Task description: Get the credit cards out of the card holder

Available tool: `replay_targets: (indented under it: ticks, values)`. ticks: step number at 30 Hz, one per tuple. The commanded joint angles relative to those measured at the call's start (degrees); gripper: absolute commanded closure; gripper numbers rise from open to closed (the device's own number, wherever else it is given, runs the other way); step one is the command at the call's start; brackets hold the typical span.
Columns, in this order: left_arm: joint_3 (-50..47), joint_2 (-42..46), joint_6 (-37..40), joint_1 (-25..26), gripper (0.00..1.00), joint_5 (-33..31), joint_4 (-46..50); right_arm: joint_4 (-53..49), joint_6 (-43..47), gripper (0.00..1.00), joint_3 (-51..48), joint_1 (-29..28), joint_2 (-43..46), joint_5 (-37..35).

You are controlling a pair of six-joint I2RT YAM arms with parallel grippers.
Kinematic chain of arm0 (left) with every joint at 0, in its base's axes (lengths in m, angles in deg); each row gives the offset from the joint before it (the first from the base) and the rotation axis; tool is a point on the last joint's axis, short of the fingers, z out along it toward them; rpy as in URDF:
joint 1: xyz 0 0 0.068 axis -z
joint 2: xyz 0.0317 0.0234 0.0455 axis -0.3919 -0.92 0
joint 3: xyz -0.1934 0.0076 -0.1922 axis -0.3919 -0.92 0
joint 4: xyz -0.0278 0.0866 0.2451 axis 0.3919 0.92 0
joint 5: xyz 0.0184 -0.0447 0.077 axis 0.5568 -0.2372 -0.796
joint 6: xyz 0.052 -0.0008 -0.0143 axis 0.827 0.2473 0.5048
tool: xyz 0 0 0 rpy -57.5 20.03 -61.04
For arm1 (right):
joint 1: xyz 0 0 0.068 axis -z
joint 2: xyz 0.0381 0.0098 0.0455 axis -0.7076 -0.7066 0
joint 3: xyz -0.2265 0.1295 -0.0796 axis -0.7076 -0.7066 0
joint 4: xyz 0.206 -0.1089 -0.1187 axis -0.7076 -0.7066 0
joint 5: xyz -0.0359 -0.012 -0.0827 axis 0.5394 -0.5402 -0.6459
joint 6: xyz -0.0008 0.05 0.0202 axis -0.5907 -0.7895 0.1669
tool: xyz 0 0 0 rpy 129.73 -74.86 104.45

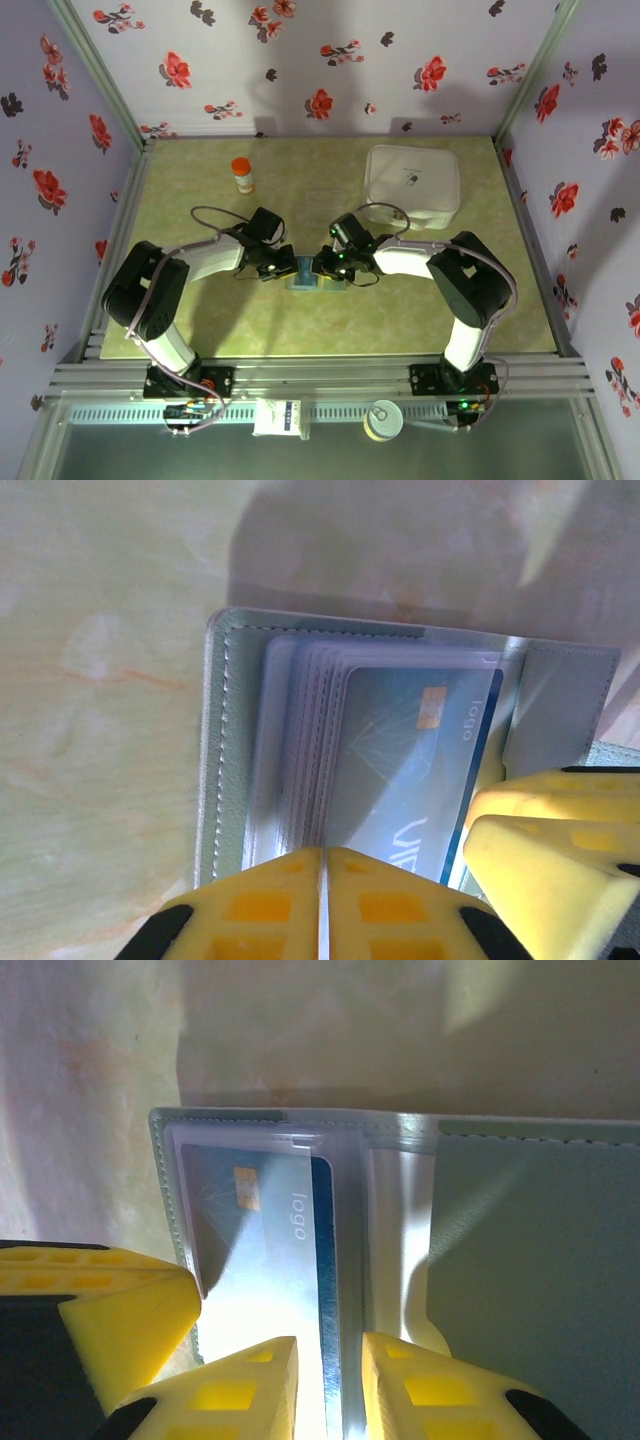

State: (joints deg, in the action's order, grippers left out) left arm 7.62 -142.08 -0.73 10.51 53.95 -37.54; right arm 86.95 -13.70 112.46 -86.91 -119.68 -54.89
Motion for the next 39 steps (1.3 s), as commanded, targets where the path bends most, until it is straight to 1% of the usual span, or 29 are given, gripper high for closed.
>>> replay_targets:
  ticks: [1, 8, 14, 18, 22, 26, 36, 39]
  values:
    - [1.07, 2.54, 0.89, -0.45, 0.90, -1.93, 2.26, 1.46, 0.78, 0.74, -0.66, 0.38, 1.79, -0.43]
    - [1.28, 0.28, 1.67, -0.61, 0.92, -1.24, 1.90, 4.87, -0.47, 0.72, -1.40, 0.38, 1.39, 1.76]
    - [0.39, -0.86, 1.38, -0.62, 0.92, 0.58, -0.68, 5.06, -0.92, 0.72, -1.58, 0.38, 0.84, 1.76]
    - [0.16, -1.74, 1.32, -0.78, 0.93, 0.45, -0.60, 5.05, -0.95, 0.72, -1.40, 0.38, 0.25, 2.09]
    - [-0.05, -2.55, 1.19, -0.87, 0.94, 0.44, -0.15, 5.58, -1.19, 0.73, -1.42, 0.38, -0.21, 2.50]
    - [-0.23, -2.82, 1.17, -0.97, 0.95, 0.36, 0.07, 5.80, -1.18, 0.77, -1.57, 0.43, -0.53, 2.62]
    - [-0.40, -2.23, 0.98, -1.06, 0.95, 0.04, 0.68, 1.44, -0.35, 0.77, -0.96, 0.38, -1.84, 0.28]
    - [-0.57, -2.10, 0.97, -1.15, 0.95, 0.09, 0.71, -1.33, 0.60, 0.77, -0.27, 0.38, -1.26, -1.26]
